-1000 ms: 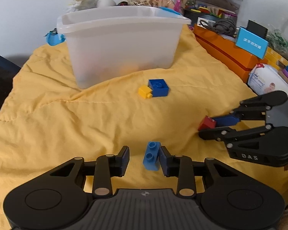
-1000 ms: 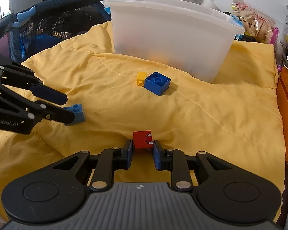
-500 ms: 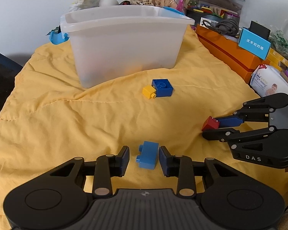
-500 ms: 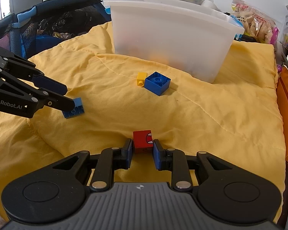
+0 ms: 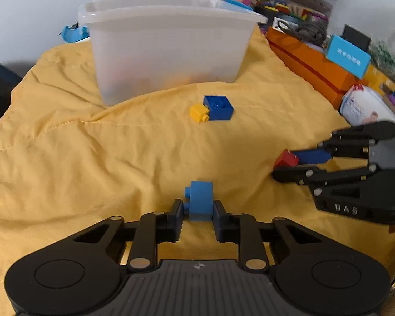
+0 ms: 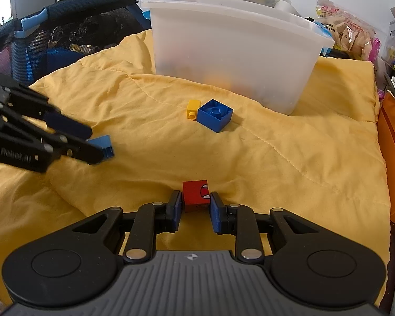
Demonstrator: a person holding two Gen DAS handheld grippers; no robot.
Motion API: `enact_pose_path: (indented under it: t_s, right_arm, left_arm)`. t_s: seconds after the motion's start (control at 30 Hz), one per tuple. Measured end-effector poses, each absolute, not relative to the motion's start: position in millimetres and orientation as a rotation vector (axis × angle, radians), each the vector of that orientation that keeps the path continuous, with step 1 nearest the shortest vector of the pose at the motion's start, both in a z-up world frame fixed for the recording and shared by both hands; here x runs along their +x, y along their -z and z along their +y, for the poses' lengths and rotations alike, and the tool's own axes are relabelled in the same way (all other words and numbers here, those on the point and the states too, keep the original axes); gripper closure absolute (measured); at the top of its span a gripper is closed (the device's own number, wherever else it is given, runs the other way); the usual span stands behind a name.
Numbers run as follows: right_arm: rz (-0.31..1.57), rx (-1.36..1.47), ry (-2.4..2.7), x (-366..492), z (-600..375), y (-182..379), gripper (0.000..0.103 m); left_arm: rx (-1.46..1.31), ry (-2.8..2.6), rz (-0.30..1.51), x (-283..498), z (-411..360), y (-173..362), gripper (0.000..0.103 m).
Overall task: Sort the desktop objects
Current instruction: 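Lift the blue brick with the left tool while the right tool holds the red brick, then carry the blue and red bricks over the clear bin and open both tools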
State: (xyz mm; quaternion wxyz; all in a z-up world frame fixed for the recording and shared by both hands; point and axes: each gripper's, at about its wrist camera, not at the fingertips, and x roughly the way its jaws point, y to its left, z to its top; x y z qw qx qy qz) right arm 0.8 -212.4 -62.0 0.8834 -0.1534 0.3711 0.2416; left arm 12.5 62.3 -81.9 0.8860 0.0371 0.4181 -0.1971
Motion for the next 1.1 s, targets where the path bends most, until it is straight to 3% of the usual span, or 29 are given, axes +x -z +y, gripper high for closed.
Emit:
enact_pose_path:
  t_s: [0.27,0.47,0.83,1.0,1.1]
  right_arm:
    - [0.774,-0.327,-0.511,-1.1,-211.4,61.4,0.08]
    - [0.763,-0.309,-0.514,-4.6,-208.7,53.4,0.081]
    - [0.509,-0.261,-0.454,53.0,-207.2,-40.0,0.081]
    - [0.446,-0.206,-0.393,111.6,-195.0,-65.4,0.08]
    - [0.483,-0.186,-0.369,141.6,-183.6,-59.9,0.079]
  left_arm:
    - [0.074,0.443,0.857,5.8,63.9,73.7,0.077]
    - [0.045,0.452,0.766,9.5,67.0,35.2,0.077]
    - [0.059,0.363,0.454,99.1,77.3,-65.1,0.077]
    - [0.096,0.281,0.505,164.2,73.0,-56.3,0.076]
    - [0.067,0.249,0.599,183.6,74.4,-39.5,0.071]
